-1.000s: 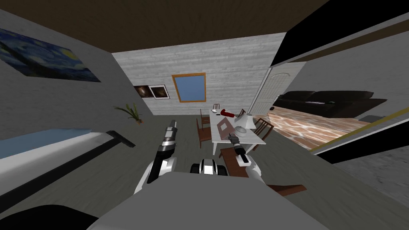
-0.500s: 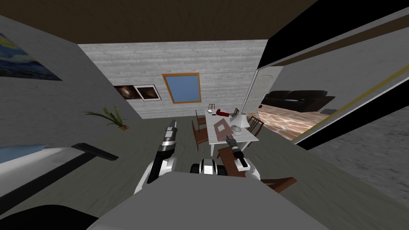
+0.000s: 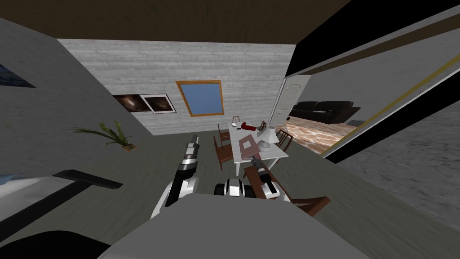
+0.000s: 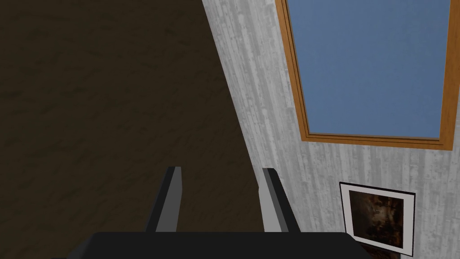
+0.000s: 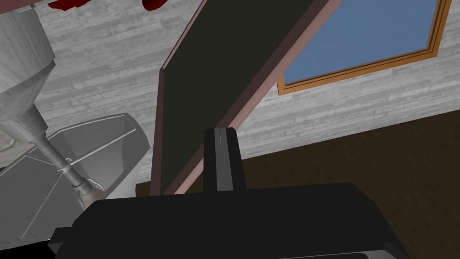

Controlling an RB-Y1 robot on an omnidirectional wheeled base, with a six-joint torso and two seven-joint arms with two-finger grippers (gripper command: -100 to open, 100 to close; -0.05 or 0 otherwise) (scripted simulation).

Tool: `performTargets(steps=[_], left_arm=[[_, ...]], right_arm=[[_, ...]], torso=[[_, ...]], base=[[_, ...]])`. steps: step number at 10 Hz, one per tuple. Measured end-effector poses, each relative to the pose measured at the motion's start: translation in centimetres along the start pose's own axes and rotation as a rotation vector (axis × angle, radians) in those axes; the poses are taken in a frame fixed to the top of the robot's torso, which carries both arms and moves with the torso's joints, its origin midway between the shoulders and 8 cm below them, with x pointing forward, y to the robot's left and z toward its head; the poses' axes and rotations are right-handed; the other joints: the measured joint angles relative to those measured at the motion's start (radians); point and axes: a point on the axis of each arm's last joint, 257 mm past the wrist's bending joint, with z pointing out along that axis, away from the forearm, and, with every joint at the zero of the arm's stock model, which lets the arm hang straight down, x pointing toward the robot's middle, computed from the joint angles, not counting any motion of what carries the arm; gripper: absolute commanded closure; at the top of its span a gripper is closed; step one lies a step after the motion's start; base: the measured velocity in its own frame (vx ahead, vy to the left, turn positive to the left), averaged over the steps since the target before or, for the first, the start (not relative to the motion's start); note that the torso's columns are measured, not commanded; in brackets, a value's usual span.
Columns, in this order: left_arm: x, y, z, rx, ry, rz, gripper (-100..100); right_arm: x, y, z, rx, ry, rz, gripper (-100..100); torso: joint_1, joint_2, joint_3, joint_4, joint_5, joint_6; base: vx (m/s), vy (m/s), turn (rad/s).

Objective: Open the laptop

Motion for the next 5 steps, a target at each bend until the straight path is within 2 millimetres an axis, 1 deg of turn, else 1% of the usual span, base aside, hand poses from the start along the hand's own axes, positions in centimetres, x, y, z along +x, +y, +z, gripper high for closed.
performTargets(steps=[3, 5], left_arm=[[0.00, 0.00, 0.00, 0.000, 0.000, 0.000, 0], [0.00, 0.00, 0.00, 0.000, 0.000, 0.000, 0]], right_arm=[[0.23, 0.28, 0.00, -0.007, 0.002, 0.002, 100], [0.23, 0.28, 0.00, -0.007, 0.002, 0.002, 100]], torso=[[0.001, -0.002, -0.001, 0.000, 0.000, 0.001], [0.001, -0.002, -0.001, 0.000, 0.000, 0.001]], base=[[0.003, 0.001, -0.008], [-0.009, -0.003, 0.030]])
